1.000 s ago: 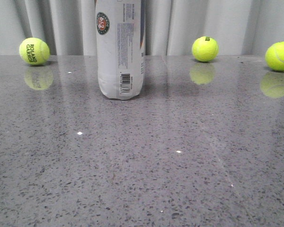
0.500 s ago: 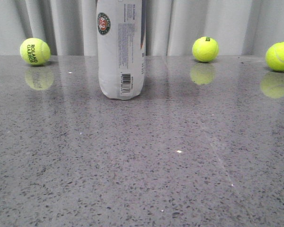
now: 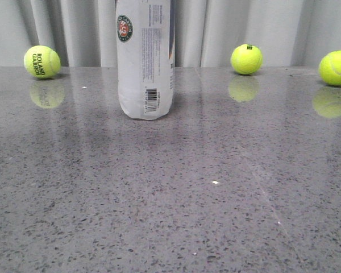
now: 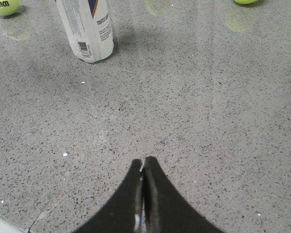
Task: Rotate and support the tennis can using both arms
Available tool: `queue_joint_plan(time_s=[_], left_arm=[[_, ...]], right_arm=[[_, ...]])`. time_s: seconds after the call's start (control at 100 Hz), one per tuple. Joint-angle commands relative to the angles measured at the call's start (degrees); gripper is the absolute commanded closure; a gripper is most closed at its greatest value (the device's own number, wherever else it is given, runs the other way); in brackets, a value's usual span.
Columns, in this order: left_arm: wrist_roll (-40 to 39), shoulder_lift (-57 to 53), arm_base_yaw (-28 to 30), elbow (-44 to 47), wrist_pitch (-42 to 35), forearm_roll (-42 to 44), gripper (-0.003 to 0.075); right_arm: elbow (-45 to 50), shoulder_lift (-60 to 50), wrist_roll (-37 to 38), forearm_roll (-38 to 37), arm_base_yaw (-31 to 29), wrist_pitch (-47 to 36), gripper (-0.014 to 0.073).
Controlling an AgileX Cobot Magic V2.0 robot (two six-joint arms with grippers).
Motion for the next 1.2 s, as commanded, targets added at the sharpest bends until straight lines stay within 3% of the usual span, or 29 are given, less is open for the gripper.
queue_joint_plan(time_s=[0.0,0.22,0.54,0.89,1.19], left_arm=[[-0.7,-5.8,-0.6,3.9,-6.5,-1.5,0.0740],[-0.7,-13.3,-0.4,15.9,-4.6,-3.0,0.0740],[-0.7,-24.6,-0.4,29.2,-4.7,5.5,0.0740],[-4.1,-34.8,-0.3,41.6,-13.1,15.2,0.0740],[-5.1,-40.9,8.4,50.1,-20.9,14.7,0.0740]], right_arm=[[-1.5,0.5,-0.2,-0.9,-0.2,-3.9,0.0603],[-1.5,0.5,-0.2,-0.9,-0.2,-3.9,0.0603],[-1.5,0.5,-0.2,-0.9,-0.2,-3.9,0.0603],[-1.5,0.5,-0.2,-0.9,-0.2,-3.9,0.0603],[-1.5,0.5,-0.2,-0.9,-0.2,-3.9,0.0603]])
